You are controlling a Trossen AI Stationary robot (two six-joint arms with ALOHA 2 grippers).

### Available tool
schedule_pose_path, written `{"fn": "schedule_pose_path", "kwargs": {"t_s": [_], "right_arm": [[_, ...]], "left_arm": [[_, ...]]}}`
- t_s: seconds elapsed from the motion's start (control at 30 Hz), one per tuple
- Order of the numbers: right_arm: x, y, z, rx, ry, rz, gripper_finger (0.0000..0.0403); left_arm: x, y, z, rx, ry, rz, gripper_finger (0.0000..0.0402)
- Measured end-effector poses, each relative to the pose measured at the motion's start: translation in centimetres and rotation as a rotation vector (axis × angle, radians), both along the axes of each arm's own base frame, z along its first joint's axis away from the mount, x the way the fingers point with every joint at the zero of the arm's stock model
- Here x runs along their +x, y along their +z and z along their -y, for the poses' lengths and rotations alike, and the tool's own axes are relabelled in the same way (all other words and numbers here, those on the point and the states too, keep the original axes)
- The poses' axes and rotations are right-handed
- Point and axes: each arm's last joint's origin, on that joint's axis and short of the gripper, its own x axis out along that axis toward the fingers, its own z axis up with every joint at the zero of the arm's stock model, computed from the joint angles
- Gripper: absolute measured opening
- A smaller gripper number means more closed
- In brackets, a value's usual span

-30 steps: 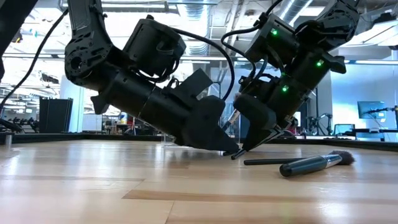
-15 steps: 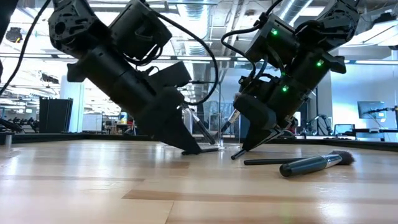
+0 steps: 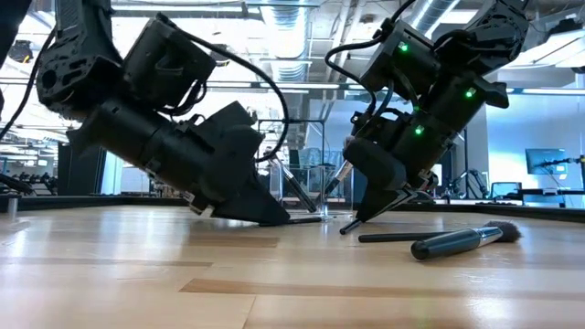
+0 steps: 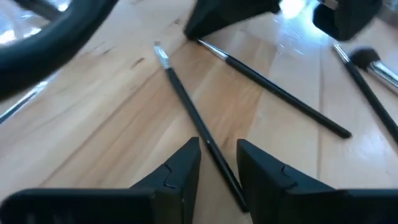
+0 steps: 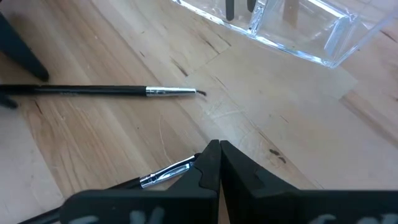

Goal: Put items in baskets/containers
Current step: Put the liner brush into the transparent organizer

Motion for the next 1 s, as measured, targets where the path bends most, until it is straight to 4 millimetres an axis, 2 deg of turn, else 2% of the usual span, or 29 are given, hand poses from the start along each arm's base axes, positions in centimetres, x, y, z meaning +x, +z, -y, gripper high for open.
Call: {"fn": "schedule_pose_path", "kwargs": {"t_s": [0.5,0.6,0.83,1.0], "right_arm": [[0.0,0.0,0.0,0.001,0.0,0.003,0.0],[0.0,0.0,0.0,0.001,0.0,0.003,0.0],[0.0,0.0,0.0,0.001,0.0,0.004,0.0],[0.1,0.0,0.0,0.001,0.0,0.008,0.0]], "left_arm": [[-0.1,0.1,-0.2,0.057,0.015,-0.008,0.0017],[-0.1,0.1,-0.2,0.069,0.007,-0.01,0.0032],[0.3,0.4,-0.5,0.063,0.018,0.019,0.0112],[1.0,0.7,-1.1,0.06,0.043,0.036,0.0128]]}}
